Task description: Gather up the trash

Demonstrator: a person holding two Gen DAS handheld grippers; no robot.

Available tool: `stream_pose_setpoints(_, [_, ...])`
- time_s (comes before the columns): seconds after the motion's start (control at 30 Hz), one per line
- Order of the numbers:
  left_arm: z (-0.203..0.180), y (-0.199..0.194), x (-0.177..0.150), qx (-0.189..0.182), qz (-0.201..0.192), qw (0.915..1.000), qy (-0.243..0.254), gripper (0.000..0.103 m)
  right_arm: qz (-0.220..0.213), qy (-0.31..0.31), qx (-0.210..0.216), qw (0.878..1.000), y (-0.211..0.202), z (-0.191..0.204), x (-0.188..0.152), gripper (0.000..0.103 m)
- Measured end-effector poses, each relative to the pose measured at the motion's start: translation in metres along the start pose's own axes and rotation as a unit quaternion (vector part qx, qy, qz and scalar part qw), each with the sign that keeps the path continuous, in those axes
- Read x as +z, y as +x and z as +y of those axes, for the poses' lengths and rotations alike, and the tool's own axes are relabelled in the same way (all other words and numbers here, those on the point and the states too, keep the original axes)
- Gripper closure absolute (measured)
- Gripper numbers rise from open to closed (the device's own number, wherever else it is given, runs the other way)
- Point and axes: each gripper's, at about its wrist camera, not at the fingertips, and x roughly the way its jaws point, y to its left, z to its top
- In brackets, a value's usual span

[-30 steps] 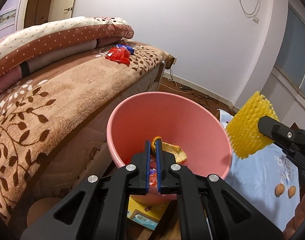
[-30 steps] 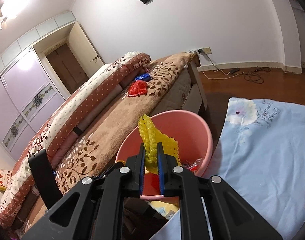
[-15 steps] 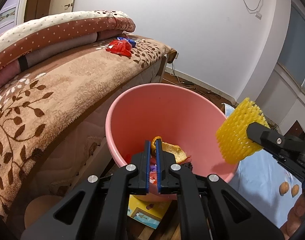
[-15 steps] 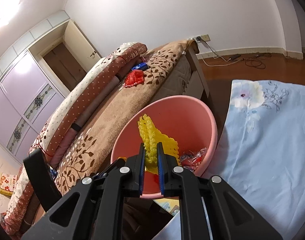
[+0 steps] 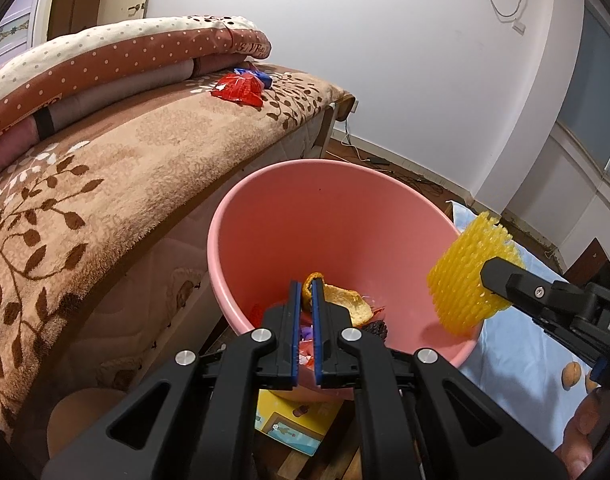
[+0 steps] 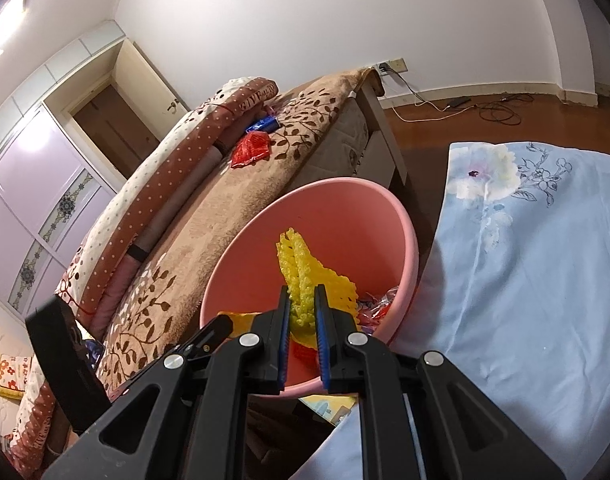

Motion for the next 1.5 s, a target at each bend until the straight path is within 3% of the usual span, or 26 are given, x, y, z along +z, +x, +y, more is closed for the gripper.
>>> stream_pose_setpoints(0.47, [-0.002,0.003,-0.001,0.006,0.009,0.9999,0.0,0.098,-0.004,0.001,-0.012,1.0,-0.002,-0.006,0.0,0.079])
stream_pose_setpoints(0.53, [-0.002,0.004,-0.001,0.004,0.011,0.9999,0.001,0.095,-0.006,0.001,-0.012,1.0,-0.005,-0.007,-0.001,0.077])
stream_pose_setpoints(0.67, [-0.003,0.001,-0.001,-0.001,0.005,1.0,0.0,0.073,-0.008,-0.001,-0.013,1.0,-0.008,-0.007,-0.002,0.073])
stream_pose_setpoints(1.17, [-0.02,-0.022,0.0,-0.009,-0.018,0.9993,0.032,0.067,-0.027,-0.008,-0.017,0.999,-0.035,-0.012,-0.008,0.06])
stream_pose_setpoints(1.3, [-0.025,-0.031,0.0,-0.012,-0.026,0.9987,0.042,0.059,-0.037,-0.017,-0.021,0.999,-0.047,-0.011,-0.011,0.059])
stream_pose_setpoints(1.5, [-0.034,-0.042,0.001,-0.015,-0.035,0.9979,0.052,0.058,-0.055,-0.04,-0.036,0.997,-0.067,-0.008,-0.02,0.054])
